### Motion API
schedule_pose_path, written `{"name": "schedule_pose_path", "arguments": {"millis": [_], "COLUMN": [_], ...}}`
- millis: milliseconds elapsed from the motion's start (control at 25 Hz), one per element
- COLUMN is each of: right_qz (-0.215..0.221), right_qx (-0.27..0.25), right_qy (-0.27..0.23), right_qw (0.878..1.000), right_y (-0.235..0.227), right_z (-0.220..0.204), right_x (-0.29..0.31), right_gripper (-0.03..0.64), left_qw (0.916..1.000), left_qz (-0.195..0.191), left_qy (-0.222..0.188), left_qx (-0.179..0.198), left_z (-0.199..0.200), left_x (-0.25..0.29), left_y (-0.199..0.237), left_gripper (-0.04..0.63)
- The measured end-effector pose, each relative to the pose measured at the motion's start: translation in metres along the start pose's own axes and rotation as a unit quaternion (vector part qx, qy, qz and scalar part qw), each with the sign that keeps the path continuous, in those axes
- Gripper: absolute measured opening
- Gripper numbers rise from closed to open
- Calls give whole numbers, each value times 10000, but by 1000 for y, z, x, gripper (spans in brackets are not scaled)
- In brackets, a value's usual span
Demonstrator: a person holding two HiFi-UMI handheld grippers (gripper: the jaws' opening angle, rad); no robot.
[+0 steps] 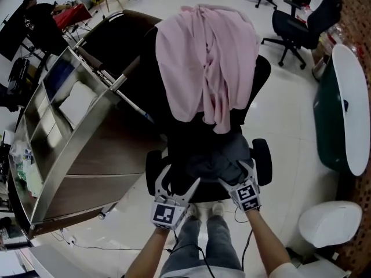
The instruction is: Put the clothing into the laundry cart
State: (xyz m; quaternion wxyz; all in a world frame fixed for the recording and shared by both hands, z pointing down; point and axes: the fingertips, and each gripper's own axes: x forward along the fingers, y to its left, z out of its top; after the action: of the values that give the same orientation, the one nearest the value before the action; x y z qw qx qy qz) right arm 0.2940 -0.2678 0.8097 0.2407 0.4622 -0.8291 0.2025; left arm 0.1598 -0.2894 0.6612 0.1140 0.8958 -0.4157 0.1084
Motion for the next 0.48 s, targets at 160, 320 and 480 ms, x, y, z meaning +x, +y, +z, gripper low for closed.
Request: {"name": "schedule_pose_path", "arguments": {"millis": [160, 320, 480], "right_qz": [276, 839, 624], "right_qx": [-94, -418, -863], "right_qy": [322, 1061, 1981], "right_qw": [9991, 9899, 9744], "right_y": [-12, -9, -22], "right_z": [-37, -78, -128], "right_x": [59, 135, 199], "right_gripper": [481, 638, 640], "left_qw": [9999, 9996, 9990], "left_qz": [11, 239, 384], "left_qy": [126, 133, 103], "left_qx": [87, -34, -196], "left_z": [-30, -50, -65], "left_x": [16, 22, 18], "left_y": [17, 35, 40], "left_gripper": [379, 380, 379]}}
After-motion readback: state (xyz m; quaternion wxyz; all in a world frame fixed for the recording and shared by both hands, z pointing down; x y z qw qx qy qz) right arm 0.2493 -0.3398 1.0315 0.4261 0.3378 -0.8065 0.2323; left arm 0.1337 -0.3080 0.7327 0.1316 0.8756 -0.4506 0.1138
